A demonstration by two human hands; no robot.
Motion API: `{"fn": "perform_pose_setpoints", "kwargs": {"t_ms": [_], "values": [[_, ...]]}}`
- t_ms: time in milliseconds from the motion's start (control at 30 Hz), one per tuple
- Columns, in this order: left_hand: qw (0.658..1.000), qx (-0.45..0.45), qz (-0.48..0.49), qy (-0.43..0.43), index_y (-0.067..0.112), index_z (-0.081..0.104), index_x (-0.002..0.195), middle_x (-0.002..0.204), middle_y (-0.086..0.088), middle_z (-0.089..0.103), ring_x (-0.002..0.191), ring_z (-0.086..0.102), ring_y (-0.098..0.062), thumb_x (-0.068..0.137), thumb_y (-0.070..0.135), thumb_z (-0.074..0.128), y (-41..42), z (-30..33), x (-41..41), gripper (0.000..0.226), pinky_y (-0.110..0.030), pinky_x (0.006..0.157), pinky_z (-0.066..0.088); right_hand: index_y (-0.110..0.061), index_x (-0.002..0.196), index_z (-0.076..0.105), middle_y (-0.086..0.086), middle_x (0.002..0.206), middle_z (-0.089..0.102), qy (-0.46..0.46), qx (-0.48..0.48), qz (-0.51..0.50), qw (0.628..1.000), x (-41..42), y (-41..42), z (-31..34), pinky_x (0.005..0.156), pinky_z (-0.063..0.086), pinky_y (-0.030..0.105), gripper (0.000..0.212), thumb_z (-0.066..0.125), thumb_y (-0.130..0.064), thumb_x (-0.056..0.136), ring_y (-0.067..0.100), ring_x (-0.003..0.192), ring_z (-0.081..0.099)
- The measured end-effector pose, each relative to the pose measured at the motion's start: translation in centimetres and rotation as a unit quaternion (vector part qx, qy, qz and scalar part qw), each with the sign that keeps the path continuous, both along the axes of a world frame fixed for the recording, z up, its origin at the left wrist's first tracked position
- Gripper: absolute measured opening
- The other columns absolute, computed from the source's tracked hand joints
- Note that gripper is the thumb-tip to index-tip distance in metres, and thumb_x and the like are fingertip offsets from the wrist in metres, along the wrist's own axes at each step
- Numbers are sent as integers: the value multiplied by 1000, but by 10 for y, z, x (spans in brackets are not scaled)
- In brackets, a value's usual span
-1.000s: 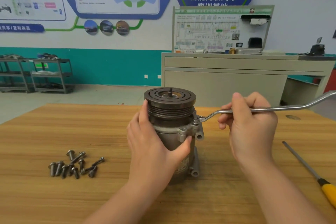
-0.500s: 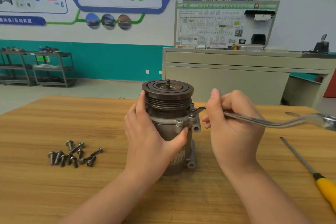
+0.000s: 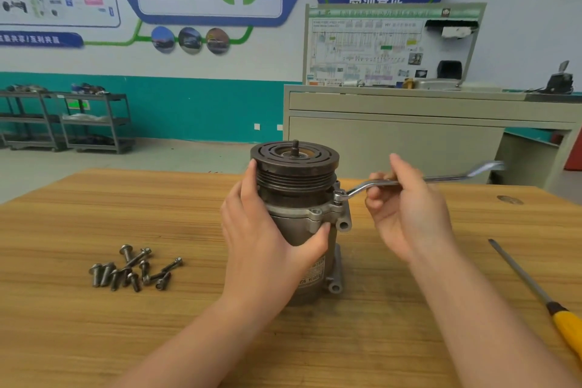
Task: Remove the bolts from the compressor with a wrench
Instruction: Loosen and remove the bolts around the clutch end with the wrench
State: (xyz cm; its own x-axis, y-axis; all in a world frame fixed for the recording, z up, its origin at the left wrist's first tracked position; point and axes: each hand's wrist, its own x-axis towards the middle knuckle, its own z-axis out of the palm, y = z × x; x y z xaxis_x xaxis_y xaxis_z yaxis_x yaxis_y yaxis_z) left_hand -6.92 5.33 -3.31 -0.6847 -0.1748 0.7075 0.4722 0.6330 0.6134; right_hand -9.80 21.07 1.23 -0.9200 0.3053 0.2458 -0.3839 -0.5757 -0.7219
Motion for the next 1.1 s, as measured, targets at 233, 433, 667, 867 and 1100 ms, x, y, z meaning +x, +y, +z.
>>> {"fn": "perform_pose_setpoints", "kwargs": {"t_ms": [233,433,667,867,1100], "values": [[1000,2,-9,-6,17,13,153,145,-2,29,135,24,-18,61,55,73,-1,1,0,116,-49,114,29,-15,69,51,-2,54,61,92,20,-135,986,6,9,7,42,46,19,32,61,-33,94,11,45,61],[1000,0,-3,4,17,14,153,144,-2,31,134,26,-18,61,54,73,0,0,0,115,-46,114,28,-12,59,44,3,48,61,177,216,-235,931,23,-11,1,42,47,24,44,61,-34,93,16,39,59],[1000,-2,5,14,17,13,152,143,-2,31,134,26,-19,65,50,81,0,-3,-3,116,-48,114,28,-3,54,47,4,56,44,370,463,-423,685,33,-30,-10,50,31,17,50,53,-25,99,15,50,39],[1000,-1,0,6,17,13,152,143,-3,31,134,26,-19,62,53,73,0,-1,-1,115,-47,114,29,-8,58,47,4,46,51,221,283,-304,882,21,-18,-10,44,40,27,45,46,-27,99,18,42,51],[1000,1,-9,-4,18,12,153,142,0,29,133,26,-18,63,52,75,0,0,1,115,-48,113,30,-11,79,53,2,57,64,3,-113,-3,994,2,9,6,42,45,16,23,59,-25,96,8,47,59]]}}
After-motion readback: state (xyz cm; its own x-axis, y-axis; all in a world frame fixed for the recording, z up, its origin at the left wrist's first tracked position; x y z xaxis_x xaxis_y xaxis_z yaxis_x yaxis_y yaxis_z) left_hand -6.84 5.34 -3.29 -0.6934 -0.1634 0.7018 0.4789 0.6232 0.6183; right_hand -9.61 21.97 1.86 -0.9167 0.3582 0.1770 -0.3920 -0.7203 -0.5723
